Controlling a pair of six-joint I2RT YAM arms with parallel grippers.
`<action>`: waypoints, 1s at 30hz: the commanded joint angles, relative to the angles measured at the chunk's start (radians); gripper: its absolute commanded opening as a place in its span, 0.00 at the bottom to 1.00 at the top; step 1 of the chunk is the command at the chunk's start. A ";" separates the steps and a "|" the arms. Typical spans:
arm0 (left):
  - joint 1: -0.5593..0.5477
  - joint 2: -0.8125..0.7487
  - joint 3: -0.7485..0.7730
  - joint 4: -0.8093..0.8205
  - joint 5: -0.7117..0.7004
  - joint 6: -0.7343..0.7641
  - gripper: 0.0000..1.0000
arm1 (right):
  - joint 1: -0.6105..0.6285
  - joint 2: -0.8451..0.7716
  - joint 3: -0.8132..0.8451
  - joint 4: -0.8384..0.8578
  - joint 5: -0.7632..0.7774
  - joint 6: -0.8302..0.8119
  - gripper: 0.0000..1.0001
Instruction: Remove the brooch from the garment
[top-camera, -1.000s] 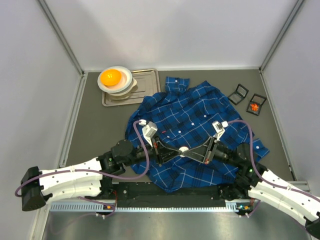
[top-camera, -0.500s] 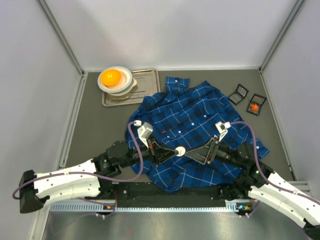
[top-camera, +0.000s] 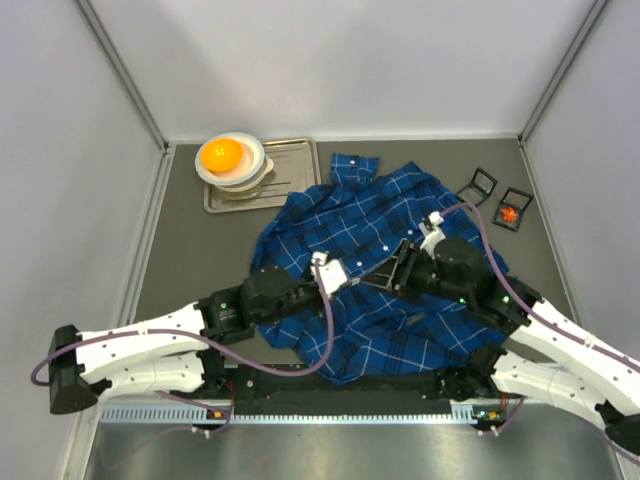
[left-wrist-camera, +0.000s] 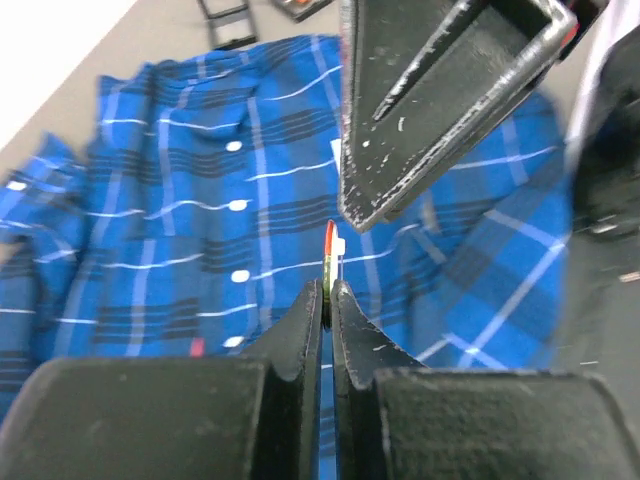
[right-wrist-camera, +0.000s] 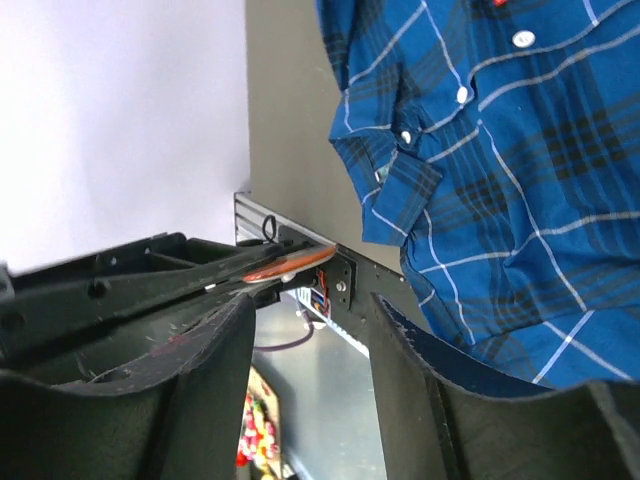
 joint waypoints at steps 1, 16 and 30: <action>-0.005 0.082 0.058 -0.023 -0.135 0.393 0.00 | -0.006 0.091 0.113 -0.115 0.082 0.148 0.48; -0.029 0.193 0.035 0.112 -0.227 0.621 0.00 | -0.006 0.116 0.136 -0.094 0.244 0.363 0.36; -0.063 0.184 -0.028 0.206 -0.252 0.636 0.00 | -0.006 0.180 0.084 0.041 0.201 0.455 0.29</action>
